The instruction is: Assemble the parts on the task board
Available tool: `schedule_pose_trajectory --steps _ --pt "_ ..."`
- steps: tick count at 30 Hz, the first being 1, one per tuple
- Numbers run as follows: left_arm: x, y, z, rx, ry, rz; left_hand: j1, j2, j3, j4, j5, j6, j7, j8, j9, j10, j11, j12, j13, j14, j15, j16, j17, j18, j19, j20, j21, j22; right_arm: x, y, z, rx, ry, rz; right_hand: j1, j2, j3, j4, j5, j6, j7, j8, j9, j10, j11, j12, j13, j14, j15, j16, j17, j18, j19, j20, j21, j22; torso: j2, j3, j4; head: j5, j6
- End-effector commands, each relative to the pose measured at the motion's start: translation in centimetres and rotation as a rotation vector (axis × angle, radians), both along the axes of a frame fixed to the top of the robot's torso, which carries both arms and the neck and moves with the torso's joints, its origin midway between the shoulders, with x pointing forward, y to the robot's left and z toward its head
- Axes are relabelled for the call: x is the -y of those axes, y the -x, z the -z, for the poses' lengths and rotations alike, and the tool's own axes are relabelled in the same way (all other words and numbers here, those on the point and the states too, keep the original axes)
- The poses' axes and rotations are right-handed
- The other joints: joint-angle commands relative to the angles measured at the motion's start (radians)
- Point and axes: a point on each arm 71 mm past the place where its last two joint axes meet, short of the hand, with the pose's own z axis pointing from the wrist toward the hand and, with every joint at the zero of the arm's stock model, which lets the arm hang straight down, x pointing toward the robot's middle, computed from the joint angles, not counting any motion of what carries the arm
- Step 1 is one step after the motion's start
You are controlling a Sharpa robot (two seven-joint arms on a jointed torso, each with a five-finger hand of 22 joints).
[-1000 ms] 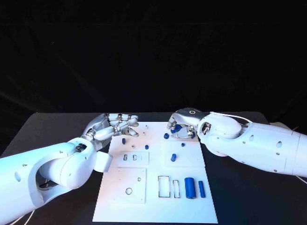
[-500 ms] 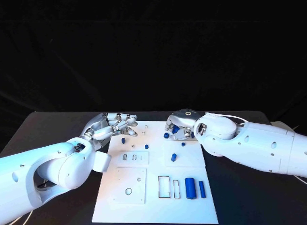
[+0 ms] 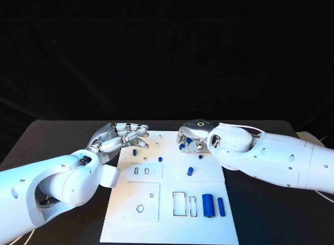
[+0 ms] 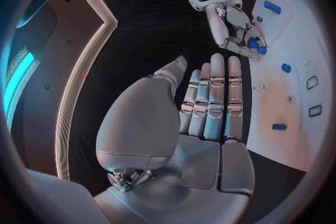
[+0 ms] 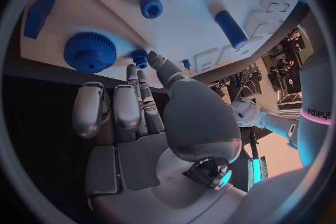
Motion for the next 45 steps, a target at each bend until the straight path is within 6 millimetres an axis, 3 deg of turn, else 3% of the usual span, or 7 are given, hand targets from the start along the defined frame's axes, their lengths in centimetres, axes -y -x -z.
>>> schedule_pose_trajectory --steps 1,6,24,29,34,45 --pt "0.2 0.1 -0.2 0.006 0.005 0.015 -0.009 0.002 -0.005 -0.003 -0.003 0.006 0.003 -0.005 0.001 0.002 0.003 -0.005 0.001 -0.010 0.001 0.008 0.003 0.009 -0.005 -0.003 0.009 0.004 -0.1 -0.1 0.1 -0.004 0.024 0.001 -0.006 0.008 0.009 0.005 0.000 0.009 0.001 -0.001 0.002 0.002 -0.001 0.006 0.001 0.030 0.006 0.006 0.002 -0.020 0.007 -0.001 0.004 0.003 0.005 -0.0015 0.0024 -0.002 0.000" --pt "0.1 0.0 -0.2 0.000 0.008 0.010 -0.006 0.004 -0.002 -0.005 -0.003 0.002 0.006 -0.009 0.000 -0.005 0.006 -0.009 0.001 -0.017 0.003 0.014 0.007 0.009 -0.011 -0.003 0.016 0.008 0.0 -0.2 0.2 -0.012 0.031 0.006 0.002 0.021 0.032 0.009 0.007 0.021 -0.003 0.003 0.006 0.009 -0.004 0.013 0.001 0.029 0.004 0.020 0.014 -0.022 0.012 -0.002 0.015 0.021 0.007 -0.0010 0.0028 -0.001 0.000" --pt "-0.1 -0.1 -0.2 -0.001 0.005 0.006 -0.008 0.007 -0.001 -0.005 -0.003 0.000 0.008 -0.011 0.000 -0.009 0.008 -0.013 0.000 -0.022 0.005 0.020 0.011 0.009 -0.016 -0.003 0.022 0.012 0.1 -0.2 0.4 -0.023 0.051 0.019 0.003 0.019 0.066 0.013 -0.008 0.043 -0.008 0.009 0.013 0.023 -0.010 0.022 -0.001 0.026 0.001 0.036 0.026 -0.025 0.018 -0.005 0.029 0.044 0.017 -0.0008 0.0032 0.001 0.003" --pt "-0.2 -0.1 -0.2 -0.002 0.004 0.005 -0.009 0.007 -0.001 -0.004 -0.003 -0.001 0.008 -0.011 0.000 -0.010 0.009 -0.014 0.000 -0.023 0.005 0.021 0.012 0.008 -0.017 -0.003 0.023 0.012 0.0 0.0 -0.1 0.018 0.014 0.011 0.043 0.037 0.111 -0.001 -0.040 0.081 -0.019 0.028 0.026 0.078 -0.026 0.052 0.010 0.030 -0.013 0.060 0.054 -0.035 0.048 -0.014 0.061 0.100 0.018 -0.0006 0.0035 0.001 0.004" --pt "-0.3 -0.1 -0.2 -0.005 0.006 0.001 -0.009 0.009 0.000 -0.004 -0.003 -0.001 0.008 -0.012 0.000 -0.012 0.009 -0.015 0.000 -0.024 0.005 0.023 0.013 0.008 -0.018 -0.003 0.025 0.014 -0.4 0.4 -0.6 0.065 -0.036 -0.002 0.057 0.033 0.131 -0.007 -0.049 0.103 -0.029 0.039 0.040 0.122 -0.043 0.083 0.030 0.030 -0.025 0.069 0.061 -0.038 0.054 -0.026 0.072 0.117 0.020 -0.0002 0.0046 0.004 0.005" --pt "-0.4 -0.3 -0.1 -0.008 0.007 -0.006 -0.008 0.011 0.002 -0.004 -0.003 -0.001 0.008 -0.013 0.000 -0.015 0.010 -0.017 -0.001 -0.026 0.006 0.027 0.016 0.009 -0.021 -0.003 0.029 0.016 -1.6 0.8 -1.8 0.144 -0.115 -0.012 0.061 0.028 0.143 -0.011 -0.050 0.103 -0.029 0.039 0.046 0.120 -0.044 0.086 0.038 0.031 -0.028 0.075 0.068 -0.040 0.060 -0.030 0.079 0.131 0.022 -0.0012 0.0040 0.009 0.013"
